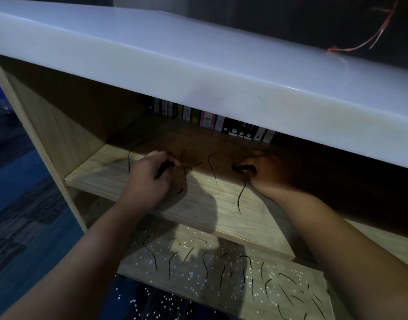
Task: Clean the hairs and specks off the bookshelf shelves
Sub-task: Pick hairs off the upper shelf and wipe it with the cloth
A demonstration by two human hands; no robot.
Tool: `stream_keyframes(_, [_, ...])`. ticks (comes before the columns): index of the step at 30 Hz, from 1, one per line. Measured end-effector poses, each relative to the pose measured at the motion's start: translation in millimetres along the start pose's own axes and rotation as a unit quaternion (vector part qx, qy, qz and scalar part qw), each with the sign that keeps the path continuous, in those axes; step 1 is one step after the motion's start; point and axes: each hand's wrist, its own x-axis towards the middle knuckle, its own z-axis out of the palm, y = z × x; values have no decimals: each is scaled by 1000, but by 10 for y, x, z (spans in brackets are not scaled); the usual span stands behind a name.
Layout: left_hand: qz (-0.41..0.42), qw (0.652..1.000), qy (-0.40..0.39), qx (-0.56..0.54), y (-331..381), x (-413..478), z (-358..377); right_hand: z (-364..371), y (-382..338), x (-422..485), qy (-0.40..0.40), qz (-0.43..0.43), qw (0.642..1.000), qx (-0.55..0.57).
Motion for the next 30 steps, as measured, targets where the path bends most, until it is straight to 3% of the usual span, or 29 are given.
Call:
stream_keyframes(6, [-9,1000,-8,-2,16,0,2,-2,181,100,60,32,998,-10])
stream_keyframes(11, [-12,1000,-13,6,33,4,21,24,44,23,25,50,998,-25])
stream_keyframes(18, [-11,1000,-13,9,58,-3,4,39,-185,-134,-10,-22,999,-27])
stream_keyframes(25, [-18,1000,-11,4,55,-2,-21,15,188,35,51,67,995,-48])
stream_keyframes(30, [-33,999,-16,-10,71,-4,2,-17,63,-5,37,79,995,-42])
